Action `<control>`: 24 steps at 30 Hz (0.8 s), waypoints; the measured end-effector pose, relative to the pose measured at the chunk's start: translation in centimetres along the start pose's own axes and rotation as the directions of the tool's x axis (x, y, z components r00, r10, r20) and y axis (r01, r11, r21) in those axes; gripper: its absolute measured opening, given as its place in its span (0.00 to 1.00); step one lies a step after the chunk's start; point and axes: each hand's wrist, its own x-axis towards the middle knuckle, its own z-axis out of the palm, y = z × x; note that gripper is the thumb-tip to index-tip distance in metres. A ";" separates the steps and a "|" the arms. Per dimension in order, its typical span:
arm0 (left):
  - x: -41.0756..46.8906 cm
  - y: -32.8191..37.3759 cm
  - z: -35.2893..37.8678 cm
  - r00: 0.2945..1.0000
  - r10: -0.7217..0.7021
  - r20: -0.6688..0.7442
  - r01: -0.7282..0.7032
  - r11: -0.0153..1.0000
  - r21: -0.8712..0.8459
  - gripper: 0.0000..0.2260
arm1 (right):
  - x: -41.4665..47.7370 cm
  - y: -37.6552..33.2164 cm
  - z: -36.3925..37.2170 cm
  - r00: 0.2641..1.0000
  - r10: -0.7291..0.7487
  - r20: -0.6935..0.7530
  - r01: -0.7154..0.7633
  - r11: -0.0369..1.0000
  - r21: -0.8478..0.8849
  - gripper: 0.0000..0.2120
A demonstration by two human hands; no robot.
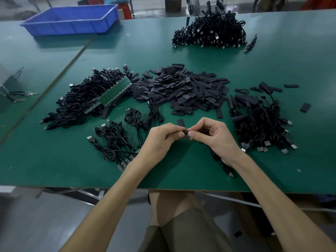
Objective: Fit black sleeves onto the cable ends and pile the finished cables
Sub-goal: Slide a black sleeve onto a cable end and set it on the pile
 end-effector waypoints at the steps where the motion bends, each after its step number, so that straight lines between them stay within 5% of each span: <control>1: 0.0 -0.1 0.0 1.000 -0.001 -0.015 0.001 1.000 -0.014 0.08 | 0.0 0.0 0.0 1.000 0.001 0.002 -0.001 1.000 0.002 0.04; 24: -0.3 0.2 0.1 0.982 0.140 -0.129 -0.126 0.986 0.113 0.07 | 0.1 0.0 0.3 1.000 0.028 -0.003 -0.028 0.999 -0.022 0.03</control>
